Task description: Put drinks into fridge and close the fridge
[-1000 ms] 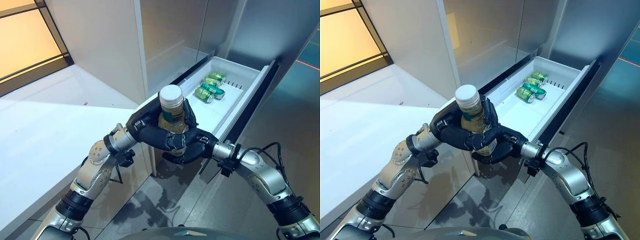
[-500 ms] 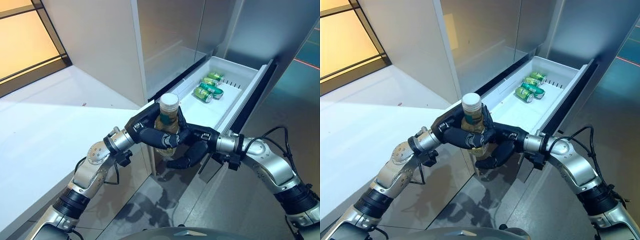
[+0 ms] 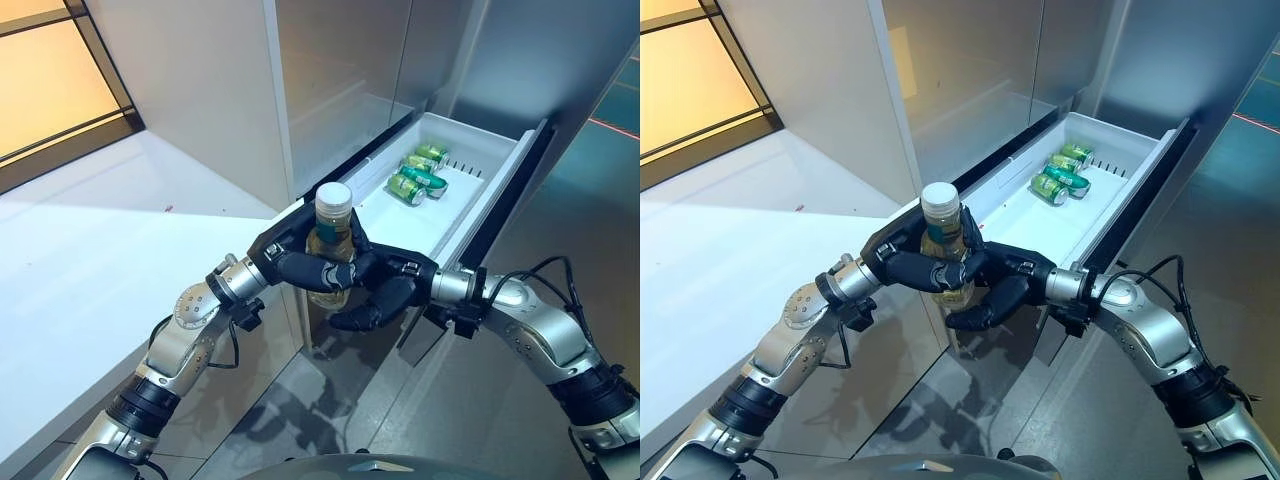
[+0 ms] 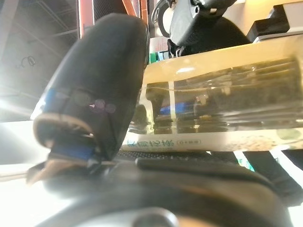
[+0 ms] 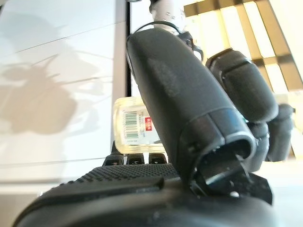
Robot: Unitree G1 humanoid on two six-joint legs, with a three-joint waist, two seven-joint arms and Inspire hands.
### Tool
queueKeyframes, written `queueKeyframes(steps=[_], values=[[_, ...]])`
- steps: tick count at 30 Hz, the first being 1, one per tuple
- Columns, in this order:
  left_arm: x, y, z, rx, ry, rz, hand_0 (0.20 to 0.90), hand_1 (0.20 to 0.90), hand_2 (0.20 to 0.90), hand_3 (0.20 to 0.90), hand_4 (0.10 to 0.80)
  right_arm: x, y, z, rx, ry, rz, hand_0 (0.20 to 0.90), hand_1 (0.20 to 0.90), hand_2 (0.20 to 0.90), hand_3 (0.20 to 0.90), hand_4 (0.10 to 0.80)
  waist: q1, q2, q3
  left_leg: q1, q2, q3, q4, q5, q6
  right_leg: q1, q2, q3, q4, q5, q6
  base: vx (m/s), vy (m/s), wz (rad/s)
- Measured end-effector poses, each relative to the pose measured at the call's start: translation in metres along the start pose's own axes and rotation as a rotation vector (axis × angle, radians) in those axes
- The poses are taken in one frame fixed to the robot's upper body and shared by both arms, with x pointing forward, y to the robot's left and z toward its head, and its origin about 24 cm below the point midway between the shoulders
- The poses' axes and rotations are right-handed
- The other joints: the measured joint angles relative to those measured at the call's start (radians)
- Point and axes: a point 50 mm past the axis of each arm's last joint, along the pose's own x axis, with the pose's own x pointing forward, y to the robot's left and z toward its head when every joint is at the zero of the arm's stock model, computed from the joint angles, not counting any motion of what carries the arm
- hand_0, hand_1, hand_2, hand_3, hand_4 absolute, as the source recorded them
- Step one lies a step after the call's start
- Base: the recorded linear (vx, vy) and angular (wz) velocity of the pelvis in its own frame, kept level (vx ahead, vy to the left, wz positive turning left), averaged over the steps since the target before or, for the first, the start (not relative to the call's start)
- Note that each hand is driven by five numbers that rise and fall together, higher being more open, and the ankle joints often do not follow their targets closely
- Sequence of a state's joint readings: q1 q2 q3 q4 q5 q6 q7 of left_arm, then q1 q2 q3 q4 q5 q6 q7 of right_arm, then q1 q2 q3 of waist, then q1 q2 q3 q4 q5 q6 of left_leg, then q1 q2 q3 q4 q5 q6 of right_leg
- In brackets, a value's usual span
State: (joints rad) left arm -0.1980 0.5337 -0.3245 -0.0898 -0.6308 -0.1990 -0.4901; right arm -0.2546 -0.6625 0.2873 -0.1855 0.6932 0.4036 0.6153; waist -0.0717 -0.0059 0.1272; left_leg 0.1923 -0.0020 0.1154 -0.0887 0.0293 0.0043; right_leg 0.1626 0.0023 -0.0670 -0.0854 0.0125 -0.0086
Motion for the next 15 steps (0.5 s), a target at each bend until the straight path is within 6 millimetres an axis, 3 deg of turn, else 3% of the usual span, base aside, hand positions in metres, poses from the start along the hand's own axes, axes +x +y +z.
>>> queueKeyframes(steps=[15], values=[[0.002, -0.008, -0.014, -0.123, 0.047, -0.048, 0.300, 0.300, 0.300, 0.200, 0.100, 0.015, 0.009, -0.019, 0.141, 0.016, -0.056, 0.900, 0.900, 0.900, 0.900, 0.800, 0.000, -0.010, 0.000, 0.002, -0.001, 0.000, 0.000, 0.000, 0.000, 0.002, -0.001, 0.000, 0.000, 0.000, 0.000, 0.000, 0.000, 0.00]])
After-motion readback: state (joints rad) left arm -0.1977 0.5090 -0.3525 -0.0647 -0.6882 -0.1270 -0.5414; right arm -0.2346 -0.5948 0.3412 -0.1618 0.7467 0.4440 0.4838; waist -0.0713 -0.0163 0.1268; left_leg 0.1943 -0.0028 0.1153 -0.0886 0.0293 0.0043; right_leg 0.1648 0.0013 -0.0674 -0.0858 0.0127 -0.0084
